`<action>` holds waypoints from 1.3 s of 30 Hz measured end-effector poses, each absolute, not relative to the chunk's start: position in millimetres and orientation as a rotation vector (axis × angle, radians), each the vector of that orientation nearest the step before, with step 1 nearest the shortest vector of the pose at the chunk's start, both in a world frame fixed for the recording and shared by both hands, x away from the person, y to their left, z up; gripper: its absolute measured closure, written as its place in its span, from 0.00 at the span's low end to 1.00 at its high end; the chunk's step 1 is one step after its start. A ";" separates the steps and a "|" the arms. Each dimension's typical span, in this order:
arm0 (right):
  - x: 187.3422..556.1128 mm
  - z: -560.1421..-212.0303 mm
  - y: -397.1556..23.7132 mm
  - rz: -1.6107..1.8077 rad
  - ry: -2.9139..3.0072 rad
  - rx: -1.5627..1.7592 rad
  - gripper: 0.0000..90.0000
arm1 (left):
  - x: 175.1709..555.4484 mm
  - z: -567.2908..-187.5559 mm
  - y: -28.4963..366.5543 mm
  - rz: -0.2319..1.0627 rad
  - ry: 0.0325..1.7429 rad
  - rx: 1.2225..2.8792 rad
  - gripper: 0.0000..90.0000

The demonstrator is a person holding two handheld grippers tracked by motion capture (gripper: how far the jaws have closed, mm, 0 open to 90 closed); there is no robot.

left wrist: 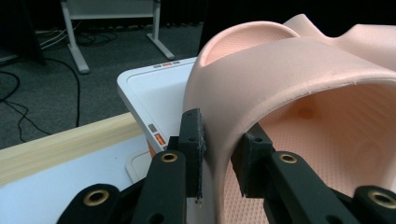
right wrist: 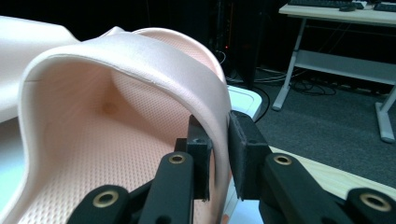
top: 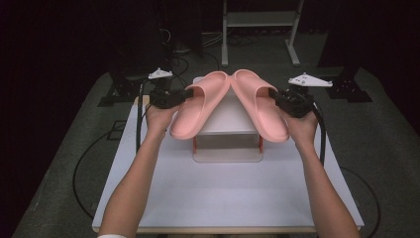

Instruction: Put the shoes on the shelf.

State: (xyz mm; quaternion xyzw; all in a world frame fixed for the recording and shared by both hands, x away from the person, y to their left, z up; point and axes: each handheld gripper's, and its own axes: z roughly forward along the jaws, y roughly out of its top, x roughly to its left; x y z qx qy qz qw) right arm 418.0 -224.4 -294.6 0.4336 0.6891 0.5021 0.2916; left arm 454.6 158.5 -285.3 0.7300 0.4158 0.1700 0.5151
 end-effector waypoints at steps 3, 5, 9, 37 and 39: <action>419.3 -294.5 -222.7 1.336 1.840 1.156 0.87 | 455.0 -285.8 157.6 0.411 0.999 1.748 0.82; 420.5 -295.2 -221.2 1.333 1.840 1.163 0.87 | 455.6 -286.2 157.4 0.409 1.001 1.745 0.82; 423.2 -297.0 -220.2 1.341 1.838 1.177 0.86 | 456.2 -286.6 156.6 0.407 1.013 1.745 0.80; 433.3 -297.3 -211.6 1.321 1.844 1.201 0.82 | 465.1 -292.5 146.8 0.380 1.069 1.676 0.73; 434.3 -297.7 -211.4 1.327 1.843 1.204 0.82 | 465.9 -293.2 146.0 0.387 1.073 1.679 0.72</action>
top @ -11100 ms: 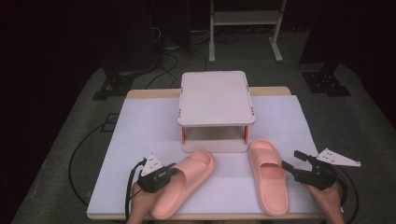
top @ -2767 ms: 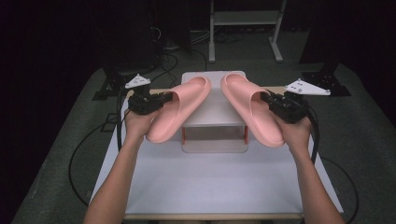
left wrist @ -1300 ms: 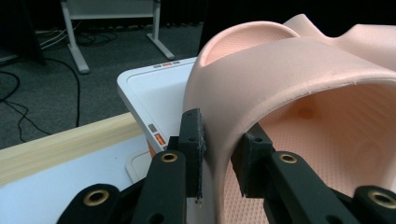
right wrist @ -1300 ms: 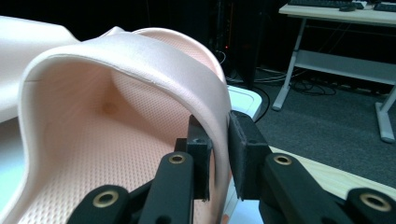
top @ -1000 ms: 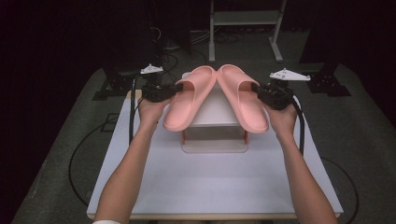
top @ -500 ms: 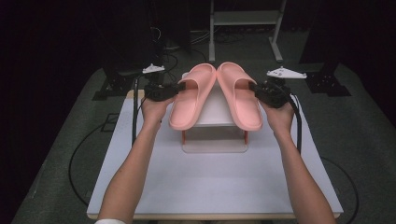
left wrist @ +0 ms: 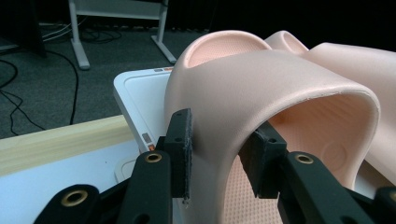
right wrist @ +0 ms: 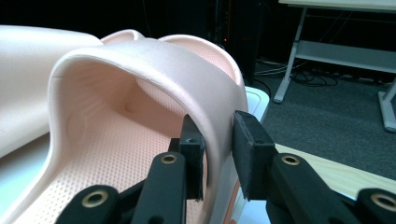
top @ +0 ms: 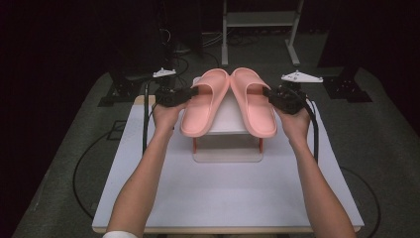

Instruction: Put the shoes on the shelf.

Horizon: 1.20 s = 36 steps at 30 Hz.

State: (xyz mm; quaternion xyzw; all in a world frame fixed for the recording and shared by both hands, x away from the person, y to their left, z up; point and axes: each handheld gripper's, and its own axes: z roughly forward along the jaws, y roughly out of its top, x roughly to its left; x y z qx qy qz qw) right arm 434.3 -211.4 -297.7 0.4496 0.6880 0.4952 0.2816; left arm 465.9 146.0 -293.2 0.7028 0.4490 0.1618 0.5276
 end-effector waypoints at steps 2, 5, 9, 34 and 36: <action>435.8 -298.7 -209.6 1.323 1.846 1.207 0.81 | 466.7 -293.8 145.6 0.387 1.077 1.682 0.72; 438.3 -299.4 -205.8 1.314 1.851 1.210 0.81 | 467.8 -294.7 145.3 0.388 1.081 1.679 0.71; 440.4 -299.1 -203.1 1.311 1.852 1.209 0.81 | 469.9 -295.7 145.2 0.374 1.089 1.661 0.70; 452.0 -305.4 -192.0 1.323 1.849 1.249 0.77 | 477.2 -302.2 135.6 0.346 1.088 1.645 0.68; 452.8 -305.3 -189.7 1.324 1.850 1.254 0.76 | 477.5 -302.4 135.2 0.345 1.088 1.641 0.68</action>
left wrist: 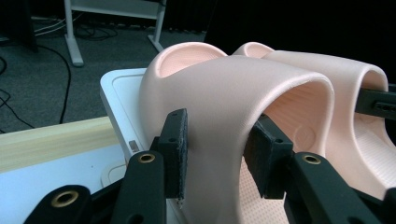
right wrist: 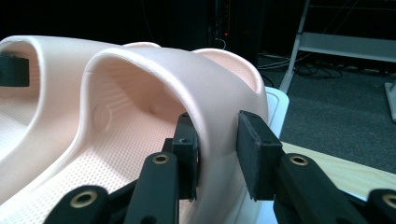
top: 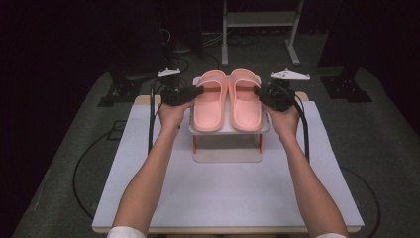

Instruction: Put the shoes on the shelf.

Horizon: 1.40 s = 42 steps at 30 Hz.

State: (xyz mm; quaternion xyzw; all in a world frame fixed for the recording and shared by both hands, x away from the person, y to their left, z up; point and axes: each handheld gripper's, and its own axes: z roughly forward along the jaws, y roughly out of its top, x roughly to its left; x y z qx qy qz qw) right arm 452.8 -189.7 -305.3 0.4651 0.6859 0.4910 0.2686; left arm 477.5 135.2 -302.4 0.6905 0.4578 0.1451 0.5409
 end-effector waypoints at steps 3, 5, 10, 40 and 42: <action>454.5 -304.9 -187.0 1.318 1.851 1.247 0.76 | 477.9 -302.5 134.7 0.343 1.086 1.637 0.68; 455.7 -304.7 -185.6 1.322 1.849 1.252 0.75 | 478.1 -302.6 134.2 0.342 1.082 1.637 0.67; 456.8 -305.1 -184.4 1.332 1.841 1.263 0.73 | 477.9 -303.0 132.5 0.345 1.078 1.632 0.66; 464.4 -305.0 -185.2 1.355 1.805 1.285 0.68 | 480.9 -306.8 129.2 0.337 1.059 1.600 0.60; 464.9 -305.1 -185.1 1.357 1.802 1.284 0.68 | 480.9 -306.9 129.0 0.338 1.055 1.603 0.60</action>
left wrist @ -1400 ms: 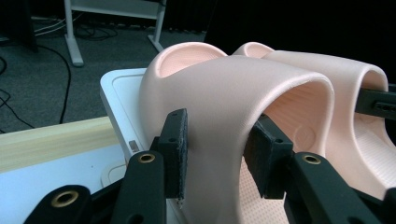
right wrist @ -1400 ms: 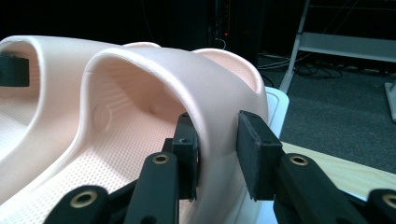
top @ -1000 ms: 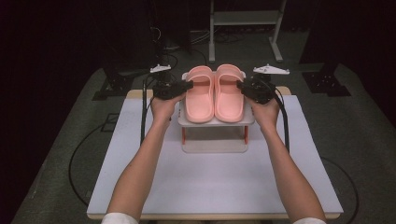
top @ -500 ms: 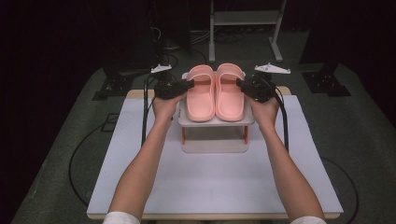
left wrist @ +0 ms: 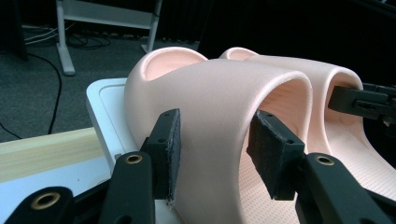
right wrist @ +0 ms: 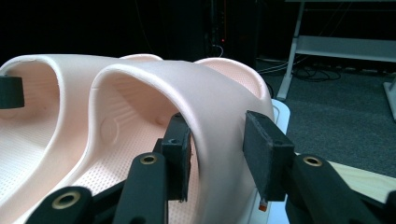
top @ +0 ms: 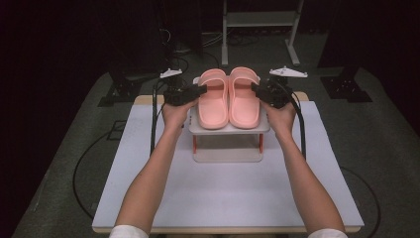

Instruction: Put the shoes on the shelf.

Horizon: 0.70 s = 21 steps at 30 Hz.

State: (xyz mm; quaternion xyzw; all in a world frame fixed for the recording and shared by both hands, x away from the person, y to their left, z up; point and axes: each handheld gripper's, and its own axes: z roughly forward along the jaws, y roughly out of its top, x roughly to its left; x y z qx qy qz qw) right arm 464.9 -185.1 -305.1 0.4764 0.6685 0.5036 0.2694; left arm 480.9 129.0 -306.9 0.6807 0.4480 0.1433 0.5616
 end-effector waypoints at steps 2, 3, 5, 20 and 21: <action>465.9 -304.9 -185.0 1.351 1.805 1.279 0.68 | 481.0 -307.1 128.6 0.345 1.051 1.606 0.60; 466.0 -304.8 -185.2 1.351 1.805 1.278 0.68 | 481.3 -307.5 129.3 0.343 1.047 1.607 0.60; 466.3 -304.9 -186.3 1.355 1.808 1.274 0.68 | 481.3 -307.5 129.8 0.340 1.049 1.602 0.60; 455.6 -308.9 -198.6 1.395 1.807 1.295 0.62 | 472.4 -307.9 142.6 0.353 1.046 1.584 0.55; 454.8 -308.5 -199.1 1.397 1.807 1.292 0.62 | 472.4 -307.9 142.6 0.353 1.046 1.584 0.55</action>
